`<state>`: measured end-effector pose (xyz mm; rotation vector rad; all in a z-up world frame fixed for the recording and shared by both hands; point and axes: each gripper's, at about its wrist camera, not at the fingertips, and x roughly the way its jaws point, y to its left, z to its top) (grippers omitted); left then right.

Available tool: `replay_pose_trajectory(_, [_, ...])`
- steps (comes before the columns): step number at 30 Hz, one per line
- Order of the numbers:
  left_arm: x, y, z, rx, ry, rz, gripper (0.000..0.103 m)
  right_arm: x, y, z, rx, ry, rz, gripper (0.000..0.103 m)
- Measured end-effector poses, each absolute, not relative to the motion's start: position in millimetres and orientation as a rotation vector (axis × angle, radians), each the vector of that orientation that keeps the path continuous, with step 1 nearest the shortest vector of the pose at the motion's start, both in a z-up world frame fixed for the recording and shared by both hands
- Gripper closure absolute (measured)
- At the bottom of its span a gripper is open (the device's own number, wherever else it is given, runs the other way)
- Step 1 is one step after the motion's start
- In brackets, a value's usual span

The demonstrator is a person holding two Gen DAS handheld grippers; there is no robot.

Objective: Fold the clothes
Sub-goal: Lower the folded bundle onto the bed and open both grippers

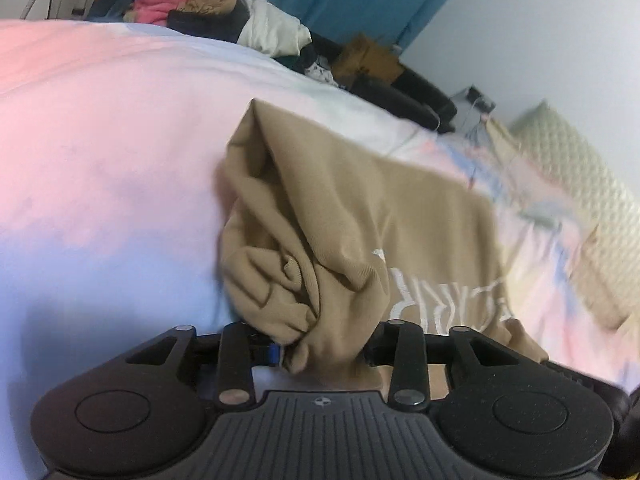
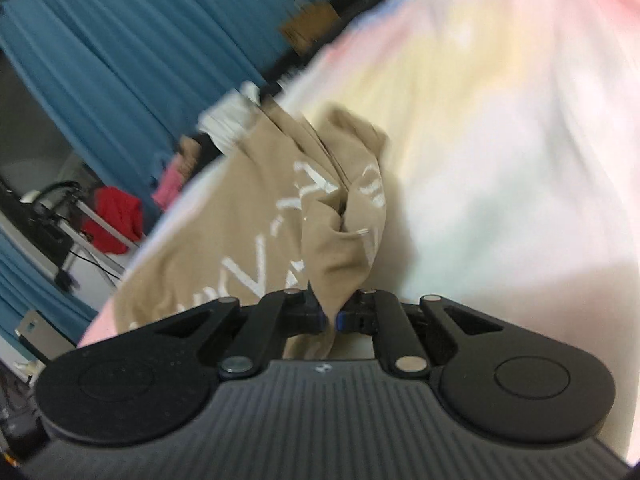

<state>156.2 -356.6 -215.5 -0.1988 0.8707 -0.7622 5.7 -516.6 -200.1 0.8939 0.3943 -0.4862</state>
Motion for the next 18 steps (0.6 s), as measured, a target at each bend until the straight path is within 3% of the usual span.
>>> replay_pose_trajectory(2, [151, -349, -214, -0.165, 0.865, -0.757, 0.059, 5, -518, -201, 0.907, 0.433, -0.485, 0.092])
replay_pose_trajectory(6, [137, -355, -184, -0.063, 0.838, -0.717, 0.023, 6, -517, -172, 0.904, 0.527, -0.507, 0.088])
replay_pose_trajectory(8, [120, -350, -159, -0.035, 0.803, -0.718, 0.016, -5, -513, -157, 0.901, 0.541, -0.518, 0.088])
replay_pose_trajectory(10, [105, -347, -129, -0.012, 0.751, -0.721, 0.003, -19, -505, -138, 0.866, 0.543, -0.528, 0.077])
replay_pose_trajectory(12, [90, -344, -100, 0.011, 0.700, -0.724, 0.000, -35, -494, -112, 0.804, 0.508, -0.524, 0.032])
replay_pose_trajectory(13, [82, -342, -86, 0.022, 0.674, -0.726, 0.000, -42, -487, -99, 0.772, 0.476, -0.515, 0.022])
replay_pose_trajectory(14, [73, -340, -71, 0.034, 0.646, -0.727, 0.000, -52, -480, -85, 0.734, 0.438, -0.509, 0.015])
replay_pose_trajectory(18, [32, -323, -19, 0.043, 0.561, -0.724, 0.000, -78, -444, -28, 0.576, 0.369, -0.473, 0.016])
